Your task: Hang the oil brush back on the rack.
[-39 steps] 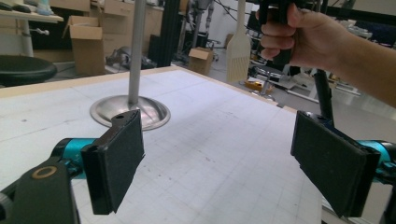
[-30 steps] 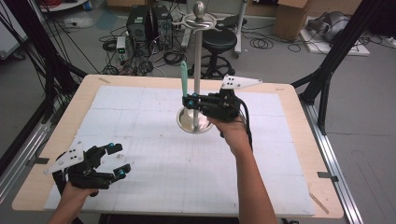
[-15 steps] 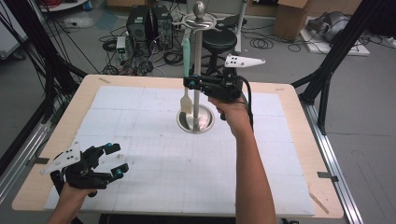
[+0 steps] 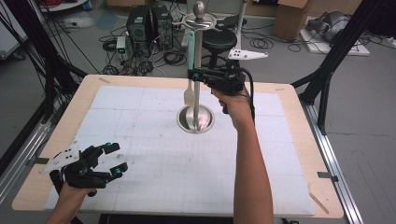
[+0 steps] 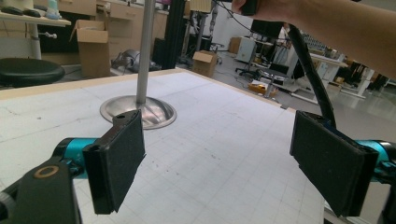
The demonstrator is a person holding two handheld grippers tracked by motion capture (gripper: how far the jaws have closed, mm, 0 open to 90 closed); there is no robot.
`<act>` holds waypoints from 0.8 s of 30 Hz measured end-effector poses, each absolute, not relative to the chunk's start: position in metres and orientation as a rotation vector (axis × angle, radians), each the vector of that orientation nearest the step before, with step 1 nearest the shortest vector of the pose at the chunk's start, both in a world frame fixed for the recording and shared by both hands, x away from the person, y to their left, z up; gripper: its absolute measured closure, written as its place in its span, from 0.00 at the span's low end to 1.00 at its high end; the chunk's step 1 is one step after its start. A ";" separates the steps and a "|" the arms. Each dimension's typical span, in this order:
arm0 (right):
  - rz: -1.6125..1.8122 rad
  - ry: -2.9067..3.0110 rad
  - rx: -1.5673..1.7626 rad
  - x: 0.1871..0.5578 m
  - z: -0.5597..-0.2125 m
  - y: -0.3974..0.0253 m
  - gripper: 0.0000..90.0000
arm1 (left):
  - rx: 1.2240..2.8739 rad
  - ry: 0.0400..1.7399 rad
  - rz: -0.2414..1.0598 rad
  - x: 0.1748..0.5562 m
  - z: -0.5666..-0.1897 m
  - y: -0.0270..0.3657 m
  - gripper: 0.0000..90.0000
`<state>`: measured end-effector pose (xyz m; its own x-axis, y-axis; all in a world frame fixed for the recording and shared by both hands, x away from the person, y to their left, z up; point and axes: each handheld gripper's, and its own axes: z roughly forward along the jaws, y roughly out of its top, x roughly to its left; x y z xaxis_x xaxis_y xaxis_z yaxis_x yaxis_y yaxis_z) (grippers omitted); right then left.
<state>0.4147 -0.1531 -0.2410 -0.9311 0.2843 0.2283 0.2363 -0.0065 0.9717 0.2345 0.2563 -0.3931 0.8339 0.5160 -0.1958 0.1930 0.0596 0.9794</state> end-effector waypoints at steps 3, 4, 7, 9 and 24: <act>2.124 2.189 0.581 0.416 -0.242 -0.155 0.94 | 1.512 0.593 0.267 0.235 -0.393 0.257 0.20; 2.127 2.187 0.586 0.416 -0.242 -0.155 0.94 | 1.517 0.592 0.267 0.235 -0.393 0.257 0.20; 2.119 2.188 0.603 0.418 -0.243 -0.156 0.94 | 1.519 0.596 0.264 0.235 -0.393 0.256 0.20; 2.113 2.192 0.618 0.420 -0.245 -0.155 0.93 | 1.517 0.596 0.263 0.235 -0.393 0.256 0.20; 1.886 2.064 0.756 0.392 -0.243 -0.179 0.48 | 1.511 0.609 0.270 0.236 -0.394 0.263 0.20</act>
<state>0.3921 -0.1790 -0.2433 -0.8358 0.5246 0.1619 0.2083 0.0301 0.9776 0.2360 0.2627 -0.3941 0.8239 0.5278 -0.2062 0.2019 0.0667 0.9771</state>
